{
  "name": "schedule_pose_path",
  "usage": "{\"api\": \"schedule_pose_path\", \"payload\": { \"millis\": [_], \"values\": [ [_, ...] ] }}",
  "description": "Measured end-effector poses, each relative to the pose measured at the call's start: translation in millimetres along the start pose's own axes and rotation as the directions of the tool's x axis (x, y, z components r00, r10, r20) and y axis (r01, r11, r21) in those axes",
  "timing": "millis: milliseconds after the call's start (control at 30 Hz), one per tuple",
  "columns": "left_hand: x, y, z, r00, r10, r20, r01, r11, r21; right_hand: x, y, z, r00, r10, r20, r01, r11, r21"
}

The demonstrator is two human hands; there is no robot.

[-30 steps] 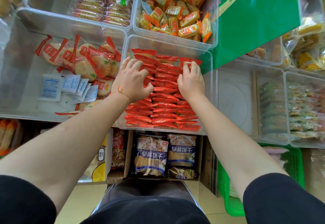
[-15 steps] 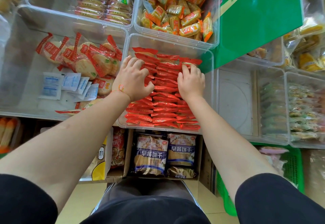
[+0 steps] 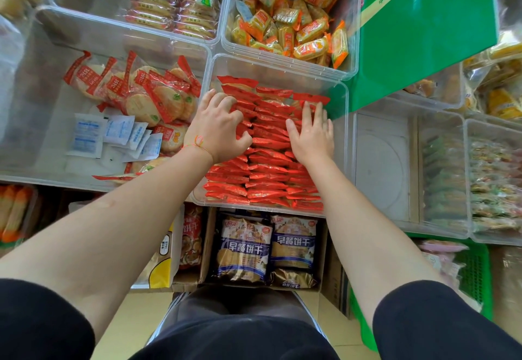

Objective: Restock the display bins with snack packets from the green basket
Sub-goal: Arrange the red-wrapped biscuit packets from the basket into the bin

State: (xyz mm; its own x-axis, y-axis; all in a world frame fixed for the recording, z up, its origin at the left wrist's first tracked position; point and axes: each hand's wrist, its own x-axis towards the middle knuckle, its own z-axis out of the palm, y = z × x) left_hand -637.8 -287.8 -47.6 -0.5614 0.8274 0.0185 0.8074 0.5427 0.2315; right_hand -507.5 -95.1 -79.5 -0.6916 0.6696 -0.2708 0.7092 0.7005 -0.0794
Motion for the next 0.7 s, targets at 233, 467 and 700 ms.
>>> {"api": "schedule_pose_path", "payload": {
  "millis": [233,467,700],
  "values": [
    [0.1,0.2,-1.1,1.000,-0.002,-0.003,0.002,1.000,0.006,-7.5,-18.7,-12.2,0.999,0.047,0.000,-0.047,0.999,0.002],
    [0.0,0.3,-1.4,1.000,-0.004,0.002,0.004,1.000,0.001,-47.6,-34.1,16.7,0.974,-0.206,0.097,0.209,0.978,-0.015],
    [0.0,1.4,0.0,1.000,0.004,-0.006,-0.004,1.000,0.012,-31.9,-33.3,10.6,0.972,-0.211,0.099,0.209,0.978,0.025]
  ]
}}
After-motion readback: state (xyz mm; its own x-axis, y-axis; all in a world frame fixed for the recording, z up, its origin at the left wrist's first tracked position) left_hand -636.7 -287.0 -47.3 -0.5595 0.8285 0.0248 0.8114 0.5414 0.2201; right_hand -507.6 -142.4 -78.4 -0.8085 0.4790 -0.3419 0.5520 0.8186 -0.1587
